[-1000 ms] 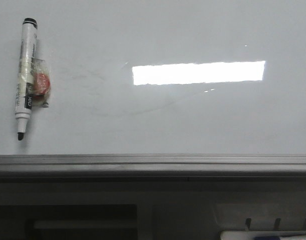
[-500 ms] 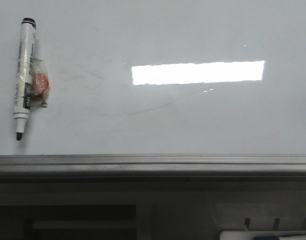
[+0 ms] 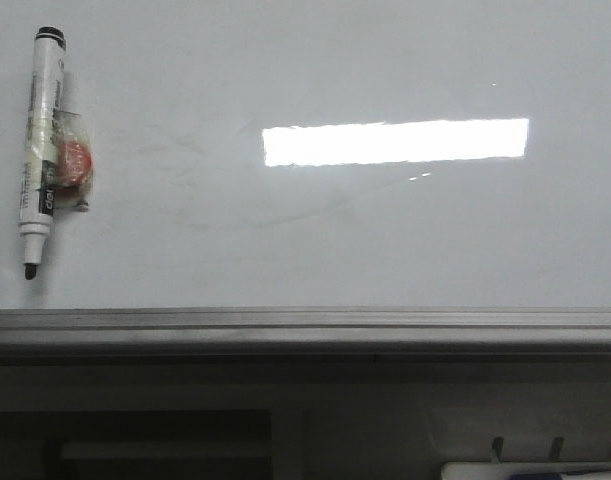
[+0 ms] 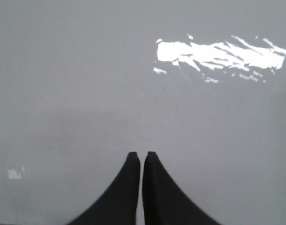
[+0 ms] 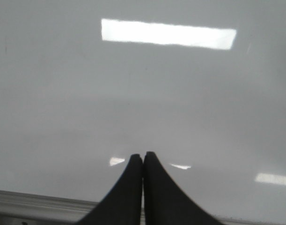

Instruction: Write number 3 on whiteboard

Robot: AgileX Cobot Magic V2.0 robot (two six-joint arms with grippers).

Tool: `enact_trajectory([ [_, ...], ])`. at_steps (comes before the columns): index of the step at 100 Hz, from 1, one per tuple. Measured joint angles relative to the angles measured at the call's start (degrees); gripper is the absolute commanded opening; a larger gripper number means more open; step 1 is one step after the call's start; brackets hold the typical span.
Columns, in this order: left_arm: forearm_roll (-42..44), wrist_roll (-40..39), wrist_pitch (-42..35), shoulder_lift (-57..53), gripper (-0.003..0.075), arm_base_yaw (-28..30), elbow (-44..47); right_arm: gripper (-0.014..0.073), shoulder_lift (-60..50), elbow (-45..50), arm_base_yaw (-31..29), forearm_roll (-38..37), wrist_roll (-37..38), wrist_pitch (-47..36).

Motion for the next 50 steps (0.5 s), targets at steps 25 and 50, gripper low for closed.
enact_trajectory([
  [25,0.0,0.0,2.8,2.7,-0.0020,0.0,-3.7,-0.0043,2.8,-2.3,0.0,1.3,0.0,6.5],
  [50,-0.8,3.0,3.1,2.7,0.0235,0.0,-3.9,-0.0043,3.1,-2.4,0.0,2.1,0.0,9.1],
])
